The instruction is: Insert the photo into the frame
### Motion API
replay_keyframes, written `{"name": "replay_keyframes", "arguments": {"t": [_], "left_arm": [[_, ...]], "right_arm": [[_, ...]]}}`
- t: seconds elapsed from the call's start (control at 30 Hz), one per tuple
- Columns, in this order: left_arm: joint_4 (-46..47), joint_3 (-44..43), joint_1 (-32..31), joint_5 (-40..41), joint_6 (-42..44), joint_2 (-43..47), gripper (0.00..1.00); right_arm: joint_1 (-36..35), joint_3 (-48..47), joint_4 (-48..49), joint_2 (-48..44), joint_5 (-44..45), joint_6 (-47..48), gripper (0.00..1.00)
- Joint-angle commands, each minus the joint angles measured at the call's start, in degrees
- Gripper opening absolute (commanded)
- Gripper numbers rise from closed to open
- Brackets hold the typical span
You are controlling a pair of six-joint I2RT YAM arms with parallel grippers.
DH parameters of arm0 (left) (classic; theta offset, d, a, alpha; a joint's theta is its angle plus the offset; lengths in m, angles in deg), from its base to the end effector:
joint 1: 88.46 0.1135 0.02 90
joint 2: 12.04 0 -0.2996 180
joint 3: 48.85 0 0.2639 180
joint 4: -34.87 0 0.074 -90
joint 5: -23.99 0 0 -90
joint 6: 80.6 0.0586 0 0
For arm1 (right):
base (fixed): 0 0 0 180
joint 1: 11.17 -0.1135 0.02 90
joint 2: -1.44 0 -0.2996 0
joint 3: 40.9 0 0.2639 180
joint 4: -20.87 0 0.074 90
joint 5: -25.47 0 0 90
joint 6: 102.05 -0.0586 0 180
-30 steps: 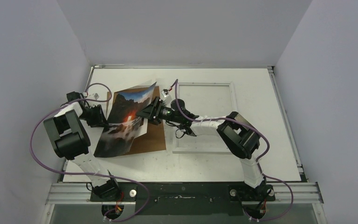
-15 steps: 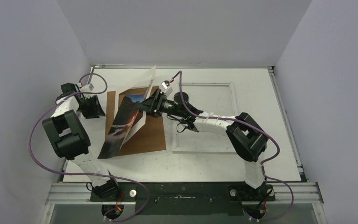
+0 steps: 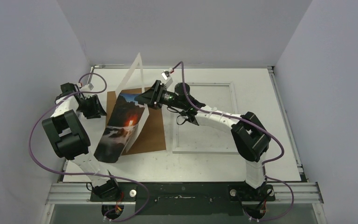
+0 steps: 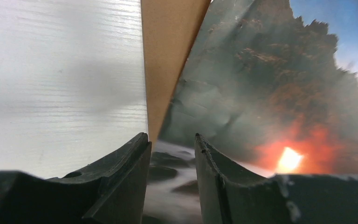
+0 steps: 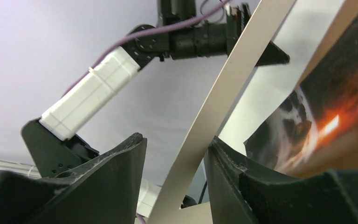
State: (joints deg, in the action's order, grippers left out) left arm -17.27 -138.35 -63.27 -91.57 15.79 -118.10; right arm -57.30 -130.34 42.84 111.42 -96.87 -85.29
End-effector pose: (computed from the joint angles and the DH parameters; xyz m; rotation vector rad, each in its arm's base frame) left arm 0.3745 0.1482 0.2080 -0.3193 2.6162 -0.4400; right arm 0.3190 0.3771 0.3056 -0.1036 1.9751 1.9554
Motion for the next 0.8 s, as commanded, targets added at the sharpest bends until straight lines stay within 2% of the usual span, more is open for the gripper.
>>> {"name": "replay_keyframes", "arguments": {"t": [0.0, 0.4, 0.77], "left_arm": [[-1.05, -0.94, 0.22, -3.89, -1.33, 1.7, 0.38], [-0.6, 2.03, -0.25, -3.84, 0.76, 0.99, 0.38], [0.04, 2.72, -0.71, -5.66, -0.38, 2.22, 0.38]], "right_arm": [[1.49, -7.99, -4.26, -3.99, -1.45, 5.91, 0.46], [4.37, -20.64, -27.49, -6.66, -0.13, 20.06, 0.42], [5.82, -34.65, -44.81, -7.21, 7.02, 29.38, 0.41]]}}
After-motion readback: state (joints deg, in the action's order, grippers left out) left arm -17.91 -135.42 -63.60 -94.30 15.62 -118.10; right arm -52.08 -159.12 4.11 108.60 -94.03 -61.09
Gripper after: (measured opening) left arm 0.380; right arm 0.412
